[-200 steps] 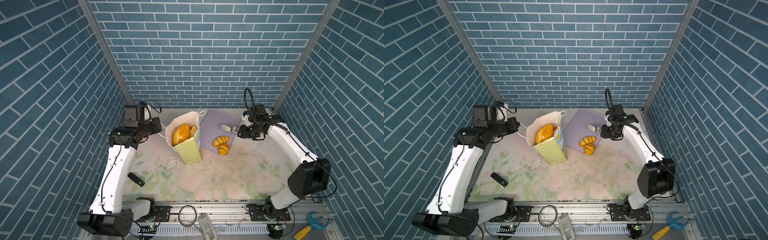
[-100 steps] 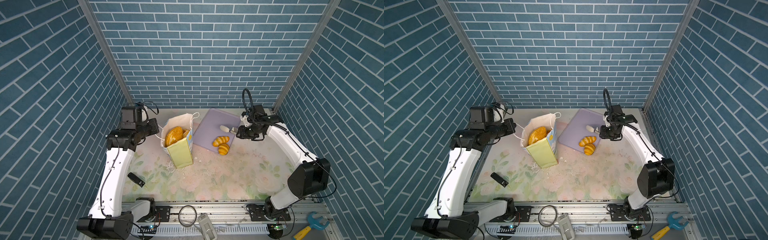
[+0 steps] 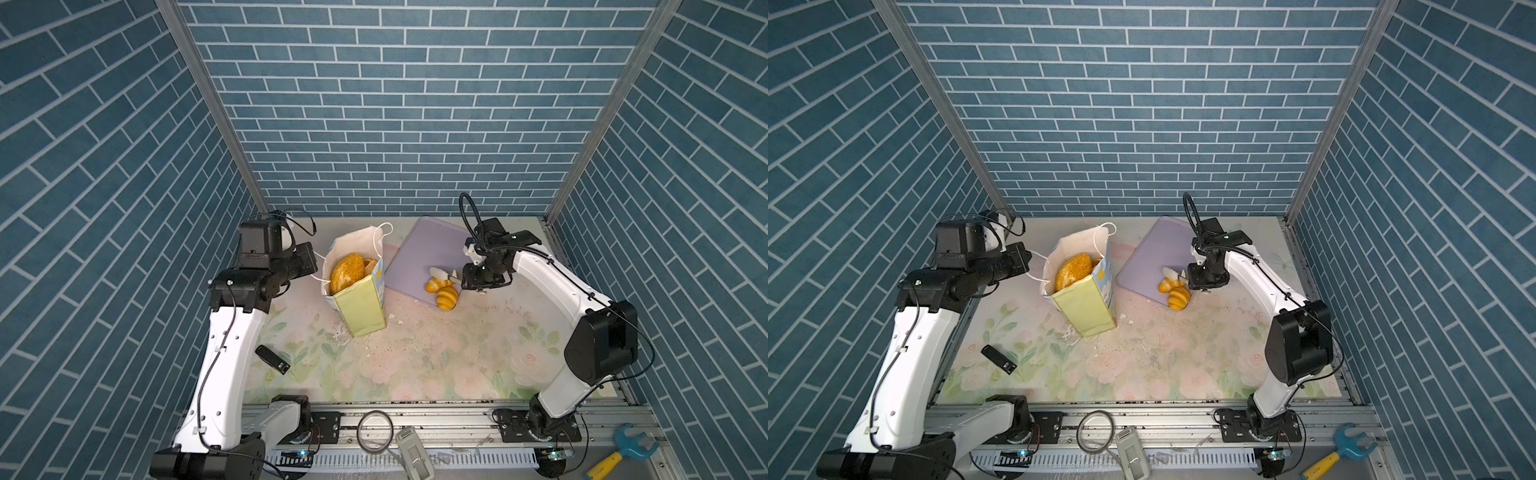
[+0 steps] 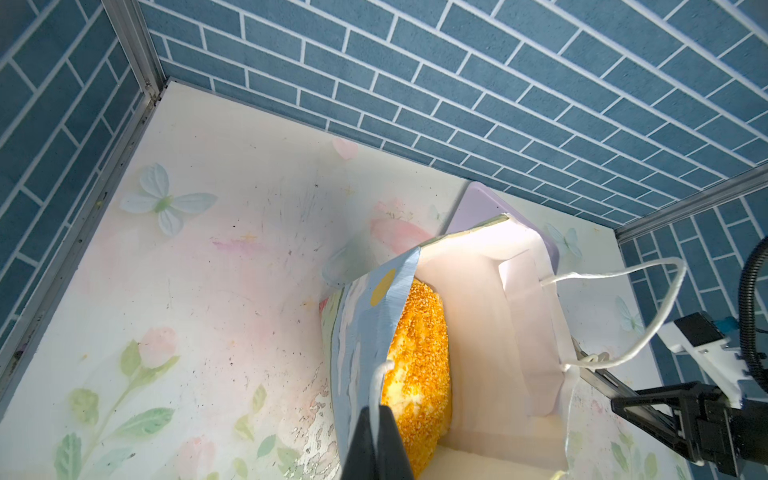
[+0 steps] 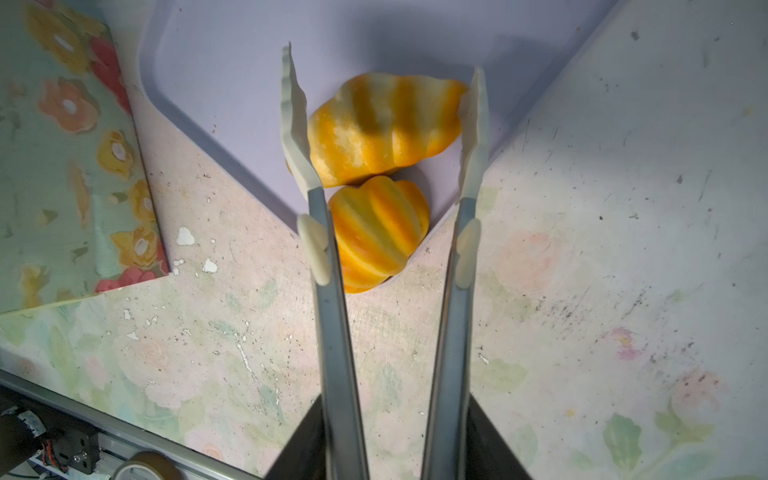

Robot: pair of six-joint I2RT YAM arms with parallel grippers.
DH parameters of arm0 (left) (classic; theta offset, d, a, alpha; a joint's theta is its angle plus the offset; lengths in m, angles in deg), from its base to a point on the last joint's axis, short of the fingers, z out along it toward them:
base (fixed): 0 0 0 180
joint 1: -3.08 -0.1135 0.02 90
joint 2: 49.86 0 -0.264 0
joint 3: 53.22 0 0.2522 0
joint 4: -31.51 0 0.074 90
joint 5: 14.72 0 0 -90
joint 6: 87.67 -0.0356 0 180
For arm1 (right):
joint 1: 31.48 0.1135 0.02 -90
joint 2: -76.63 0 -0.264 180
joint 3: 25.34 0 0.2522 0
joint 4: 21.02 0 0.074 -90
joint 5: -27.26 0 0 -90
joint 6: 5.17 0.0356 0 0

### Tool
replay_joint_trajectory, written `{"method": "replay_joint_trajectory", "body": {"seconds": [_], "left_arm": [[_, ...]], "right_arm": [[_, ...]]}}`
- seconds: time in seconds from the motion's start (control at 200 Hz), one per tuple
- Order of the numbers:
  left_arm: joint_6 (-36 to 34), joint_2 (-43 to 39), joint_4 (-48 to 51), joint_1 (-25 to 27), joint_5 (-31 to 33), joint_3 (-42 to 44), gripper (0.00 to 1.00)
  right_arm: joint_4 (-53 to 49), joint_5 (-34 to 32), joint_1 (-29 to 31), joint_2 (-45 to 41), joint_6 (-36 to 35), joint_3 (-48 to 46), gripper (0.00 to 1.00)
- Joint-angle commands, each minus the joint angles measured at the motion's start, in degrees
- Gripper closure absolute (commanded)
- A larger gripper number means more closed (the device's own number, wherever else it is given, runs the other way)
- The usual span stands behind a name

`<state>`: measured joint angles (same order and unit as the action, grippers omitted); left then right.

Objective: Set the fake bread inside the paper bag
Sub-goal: 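Lower the right tongs over the elongated striped bun and pinch it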

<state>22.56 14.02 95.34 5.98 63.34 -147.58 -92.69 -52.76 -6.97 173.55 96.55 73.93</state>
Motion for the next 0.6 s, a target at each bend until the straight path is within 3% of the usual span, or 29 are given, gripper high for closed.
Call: {"method": "replay_joint_trajectory", "body": {"seconds": [0.0,0.36,0.595], "left_arm": [[0.6,-0.6,-1.7,-0.3,-1.3,1.0,1.0],[0.5,-1.9,-2.6,-0.3,-2.0,3.7,1.0],[0.3,-1.7,-3.6,-0.3,-2.3,3.7,1.0]], "right_arm": [[1.0,2.8,0.5,1.3,0.6,2.3,0.53],[4.3,3.3,1.1,8.8,-1.8,12.6,0.53],[-2.3,-6.3,3.1,6.3,-1.6,15.1,0.53]]}}
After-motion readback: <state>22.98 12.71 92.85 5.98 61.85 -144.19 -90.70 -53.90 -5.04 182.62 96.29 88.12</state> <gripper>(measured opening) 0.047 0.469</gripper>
